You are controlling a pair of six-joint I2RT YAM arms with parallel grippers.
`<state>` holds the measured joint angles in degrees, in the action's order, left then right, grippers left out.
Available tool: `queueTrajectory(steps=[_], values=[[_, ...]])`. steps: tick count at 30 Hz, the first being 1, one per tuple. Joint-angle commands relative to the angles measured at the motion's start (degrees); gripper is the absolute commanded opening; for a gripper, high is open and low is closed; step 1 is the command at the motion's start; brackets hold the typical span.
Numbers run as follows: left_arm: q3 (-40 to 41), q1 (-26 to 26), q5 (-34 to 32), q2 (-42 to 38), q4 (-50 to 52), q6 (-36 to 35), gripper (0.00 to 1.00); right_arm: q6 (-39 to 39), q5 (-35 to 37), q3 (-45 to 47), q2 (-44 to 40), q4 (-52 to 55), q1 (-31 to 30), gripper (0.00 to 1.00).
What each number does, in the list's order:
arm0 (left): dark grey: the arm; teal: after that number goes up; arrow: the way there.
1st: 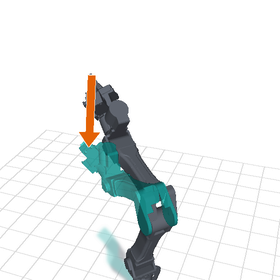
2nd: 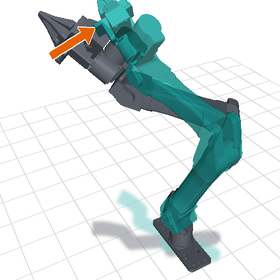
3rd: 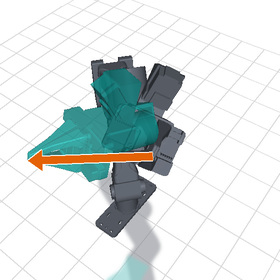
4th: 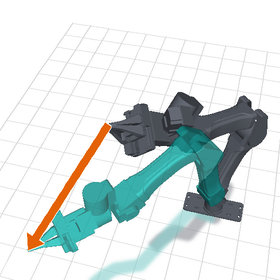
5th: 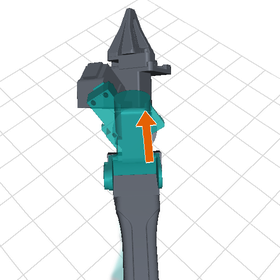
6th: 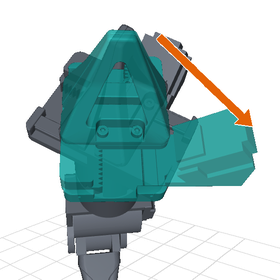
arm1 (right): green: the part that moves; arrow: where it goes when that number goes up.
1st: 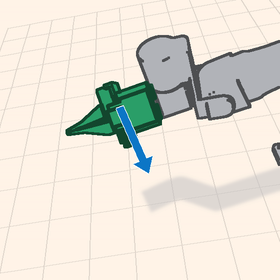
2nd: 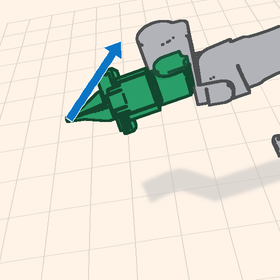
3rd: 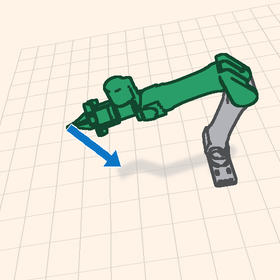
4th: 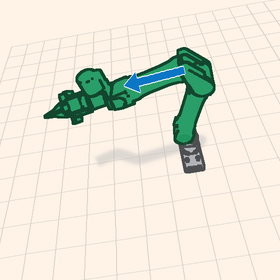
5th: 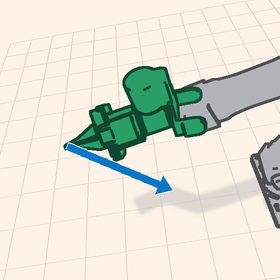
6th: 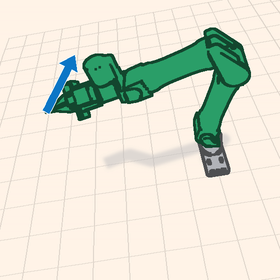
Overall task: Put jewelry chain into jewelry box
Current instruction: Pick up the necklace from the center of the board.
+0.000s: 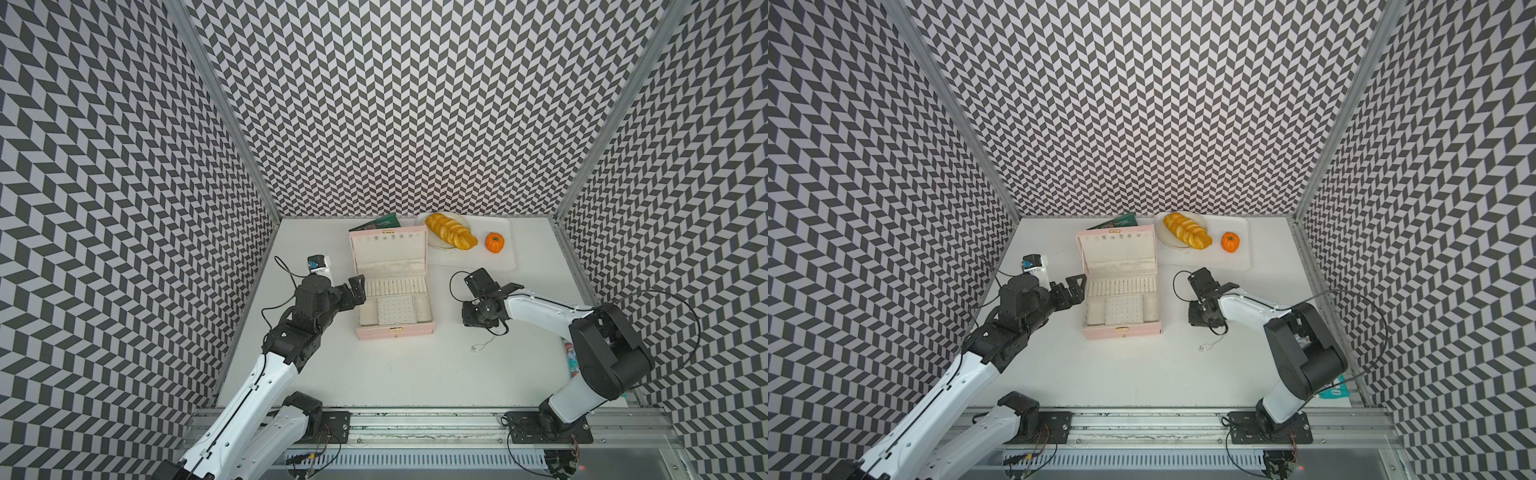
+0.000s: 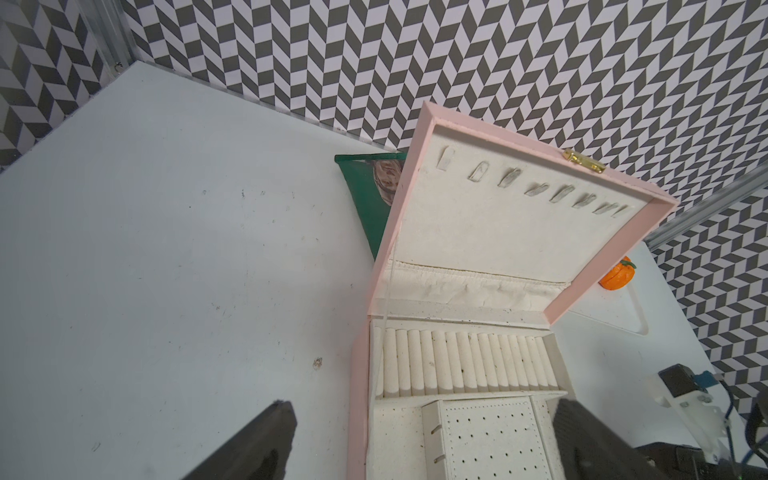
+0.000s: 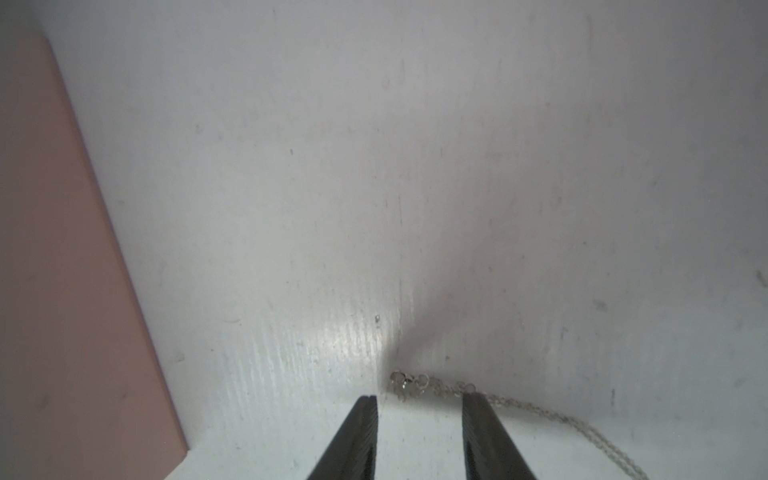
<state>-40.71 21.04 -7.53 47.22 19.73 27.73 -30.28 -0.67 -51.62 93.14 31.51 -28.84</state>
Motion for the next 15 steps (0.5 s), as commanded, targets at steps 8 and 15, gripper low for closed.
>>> queueTrajectory(steps=[8,15], values=[[0.8,0.8,-1.9,-1.4,-1.2,-1.2,1.0,-1.4,1.6,-3.7,5.2,0.1,-0.8,0.36],[0.8,0.8,-2.2,-1.5,-1.2,-1.3,1.0,-1.1,3.9,-4.2,6.4,2.0,-3.1,0.33]])
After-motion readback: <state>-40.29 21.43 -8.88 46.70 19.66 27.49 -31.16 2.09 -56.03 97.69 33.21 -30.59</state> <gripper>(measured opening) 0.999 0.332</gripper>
